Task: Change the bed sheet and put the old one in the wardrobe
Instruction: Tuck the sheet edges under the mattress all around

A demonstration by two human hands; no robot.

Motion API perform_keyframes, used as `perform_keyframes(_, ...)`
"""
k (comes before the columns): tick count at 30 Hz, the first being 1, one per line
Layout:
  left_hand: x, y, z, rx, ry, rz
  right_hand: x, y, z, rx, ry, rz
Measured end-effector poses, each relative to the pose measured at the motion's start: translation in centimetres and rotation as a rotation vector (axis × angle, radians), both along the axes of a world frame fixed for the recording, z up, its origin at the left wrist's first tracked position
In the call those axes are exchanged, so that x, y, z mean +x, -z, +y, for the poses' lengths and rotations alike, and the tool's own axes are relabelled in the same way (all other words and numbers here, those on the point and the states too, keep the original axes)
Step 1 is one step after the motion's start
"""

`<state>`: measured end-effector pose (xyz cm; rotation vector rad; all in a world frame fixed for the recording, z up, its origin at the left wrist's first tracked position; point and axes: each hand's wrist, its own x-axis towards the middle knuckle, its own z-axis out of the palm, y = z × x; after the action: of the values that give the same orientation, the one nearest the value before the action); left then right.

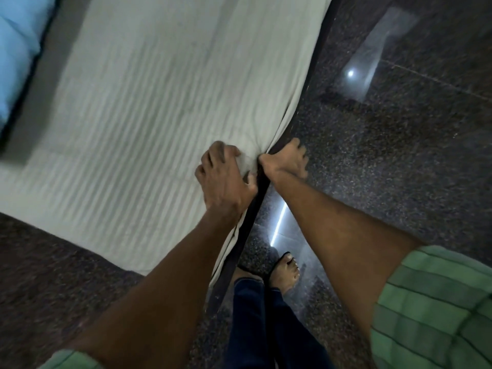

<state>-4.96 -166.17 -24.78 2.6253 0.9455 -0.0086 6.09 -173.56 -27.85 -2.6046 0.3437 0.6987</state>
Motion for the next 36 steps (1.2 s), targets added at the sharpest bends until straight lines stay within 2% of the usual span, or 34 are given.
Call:
perform_keyframes(2, 1.8, 0.3, 1.1, 0.007, 0.044, -0.010, 0.7, 0.0, 0.9, -0.003, -0.113, 0.002)
perform_keyframes(5, 4.1, 0.6, 2.0, 0.002, 0.040, 0.037, 1.6, -0.4, 0.6, 0.244, -0.090, 0.299)
perform_keyframes(8, 5.5, 0.5, 1.6, -0.056, -0.007, 0.082, 3.4, -0.8, -2.0, 0.565, 0.122, 0.687)
perform_keyframes(9, 5.9, 0.6, 1.6, -0.064, -0.020, 0.099, 4.0, -1.2, -2.5, 0.664, 0.221, 0.746)
perform_keyframes(11, 6.4, 0.8, 2.0, -0.029, -0.052, 0.132, 4.9, -1.2, -2.5, 0.707, 0.336, 0.609)
perform_keyframes(14, 7.1, 1.2, 2.4, -0.006, -0.048, 0.177, 6.1, -1.0, -1.2, 0.552, 0.311, 0.136)
perform_keyframes(16, 7.9, 1.4, 2.6, -0.022, -0.034, 0.196, 7.1, -1.1, -0.1, 0.436, 0.241, 0.011)
perform_keyframes(19, 8.0, 1.6, 2.7, -0.065, 0.031, 0.149, 8.5, -0.9, 1.1, 0.266, 0.194, -0.036)
perform_keyframes(22, 7.9, 1.5, 3.0, -0.124, 0.091, -0.005, 8.9, -0.3, 2.3, 0.063, 0.127, 0.002)
perform_keyframes(24, 9.1, 1.3, 3.6, -0.125, 0.083, -0.104, 9.3, 0.4, 2.6, 0.004, 0.053, -0.002)
perform_keyframes(26, 10.3, 1.2, 3.7, -0.141, 0.096, -0.135, 9.5, 1.0, 1.9, 0.119, 0.069, 0.058)
perform_keyframes(28, 11.9, 1.0, 4.1, -0.147, 0.112, -0.135, 9.7, 1.5, 0.6, 0.368, 0.128, 0.170)
perform_keyframes(31, 14.2, 0.7, 4.8, -0.158, 0.138, -0.124, 11.6, -0.5, -1.1, 0.706, 0.213, 0.547)
perform_keyframes(32, 14.8, 0.7, 5.1, -0.147, 0.129, -0.123, 12.4, -1.2, -1.1, 0.811, 0.295, 0.606)
perform_keyframes(33, 15.1, 0.8, 5.2, -0.136, 0.113, -0.115, 13.1, -1.6, -0.9, 0.864, 0.382, 0.585)
perform_keyframes(34, 15.1, 0.9, 4.9, -0.129, 0.102, -0.110, 13.6, -1.6, -0.6, 0.848, 0.435, 0.476)
perform_keyframes(36, 15.5, 1.3, 4.2, -0.127, 0.082, -0.112, 15.0, -1.0, -0.1, 0.682, 0.433, 0.171)
